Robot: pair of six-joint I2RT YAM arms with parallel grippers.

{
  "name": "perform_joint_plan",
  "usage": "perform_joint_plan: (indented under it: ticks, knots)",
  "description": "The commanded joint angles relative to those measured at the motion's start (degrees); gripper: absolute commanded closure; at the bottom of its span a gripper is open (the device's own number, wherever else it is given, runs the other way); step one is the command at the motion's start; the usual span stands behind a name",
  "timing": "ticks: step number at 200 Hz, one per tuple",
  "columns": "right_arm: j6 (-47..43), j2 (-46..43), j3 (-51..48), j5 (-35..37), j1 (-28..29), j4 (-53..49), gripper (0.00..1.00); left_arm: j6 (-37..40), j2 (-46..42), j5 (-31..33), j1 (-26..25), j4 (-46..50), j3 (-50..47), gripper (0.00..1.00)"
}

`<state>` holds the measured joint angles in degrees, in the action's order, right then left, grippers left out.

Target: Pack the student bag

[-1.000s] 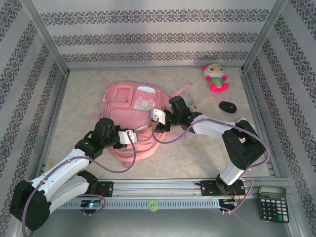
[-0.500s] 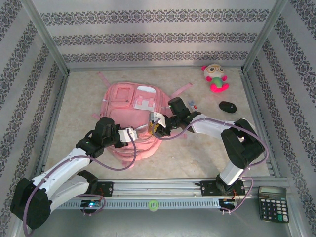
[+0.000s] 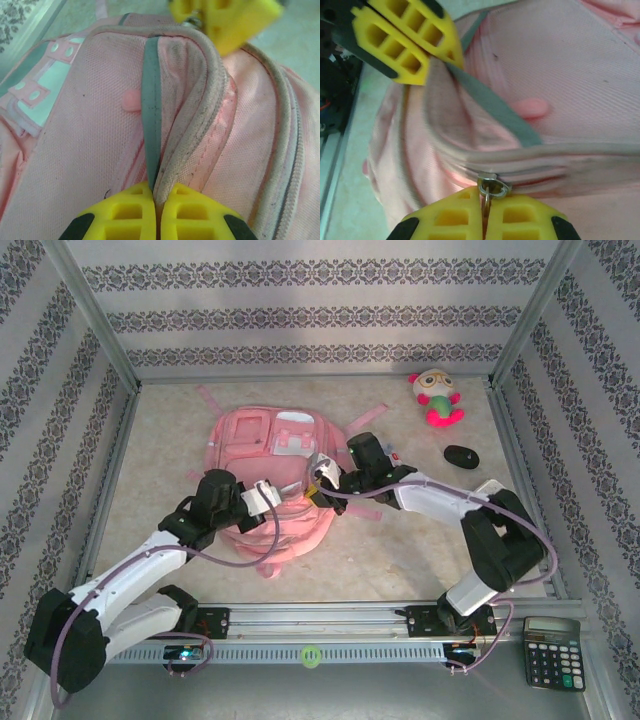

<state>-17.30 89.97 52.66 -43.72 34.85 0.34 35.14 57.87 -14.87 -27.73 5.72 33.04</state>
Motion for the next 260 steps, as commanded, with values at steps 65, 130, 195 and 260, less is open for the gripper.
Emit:
perform_joint_plan:
  ticks: [65,130,195,260]
  knots:
    - [30.21,-11.99,-7.26,15.06,13.63,3.34,1.0,-27.98,12.17,16.81,-10.58,-4.55,13.87,0.96]
    - [37.76,-14.39,-10.13,15.58,5.89,3.22,1.0,-38.19,5.11,18.08,-2.93,11.81,18.35,0.26]
    - [45.9,-14.96,-7.99,18.5,4.97,-2.65,1.0,-60.05,4.49,11.51,8.62,14.73,14.12,0.28]
    - [47.45,-14.45,-4.81,27.08,6.78,-10.06,1.0,-91.71,7.48,-6.39,8.66,-6.26,-3.02,0.49]
